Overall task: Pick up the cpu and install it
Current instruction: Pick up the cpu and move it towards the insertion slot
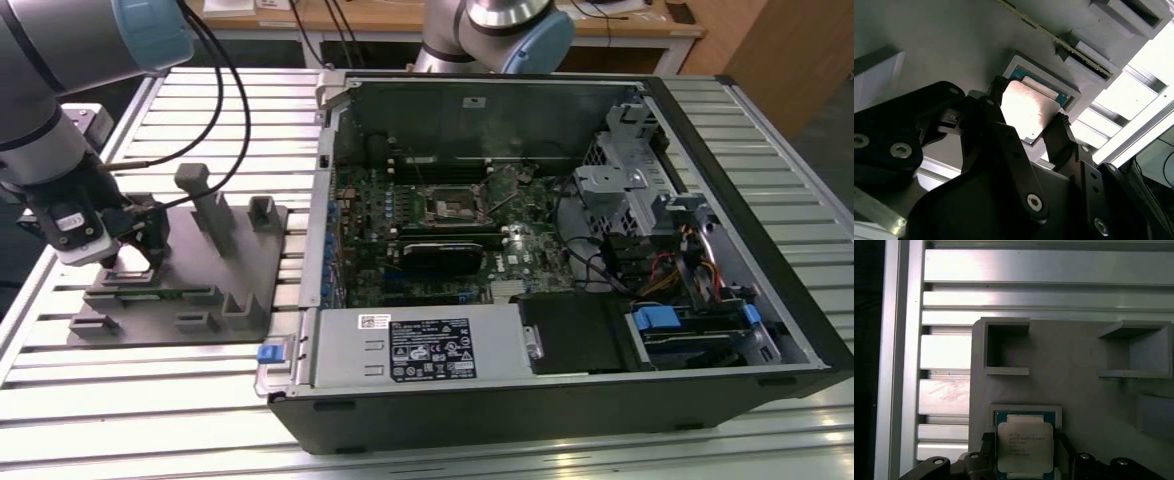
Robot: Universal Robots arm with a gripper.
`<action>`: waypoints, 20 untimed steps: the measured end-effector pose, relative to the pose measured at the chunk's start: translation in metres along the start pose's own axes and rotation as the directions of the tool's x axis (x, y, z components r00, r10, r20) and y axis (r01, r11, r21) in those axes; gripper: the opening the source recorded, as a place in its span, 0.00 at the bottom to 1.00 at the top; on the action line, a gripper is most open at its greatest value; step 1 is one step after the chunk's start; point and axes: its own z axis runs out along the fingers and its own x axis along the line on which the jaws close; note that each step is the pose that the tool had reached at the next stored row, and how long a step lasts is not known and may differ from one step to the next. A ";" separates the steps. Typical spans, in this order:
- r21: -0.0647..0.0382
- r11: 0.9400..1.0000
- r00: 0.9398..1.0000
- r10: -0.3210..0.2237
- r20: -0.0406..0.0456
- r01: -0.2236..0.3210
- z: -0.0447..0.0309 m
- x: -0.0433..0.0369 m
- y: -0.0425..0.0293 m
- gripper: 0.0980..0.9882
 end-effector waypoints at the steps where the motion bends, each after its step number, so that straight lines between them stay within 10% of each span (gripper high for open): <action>1: 0.000 1.000 1.000 0.000 0.000 0.000 0.0000 0.0000 0.0000 0.56; 13: 0.000 1.000 1.000 0.000 0.000 0.000 -0.0014 0.0000 0.0001 0.50; 20: 0.000 1.000 1.000 0.000 0.000 0.000 -0.0149 0.0002 0.0009 0.50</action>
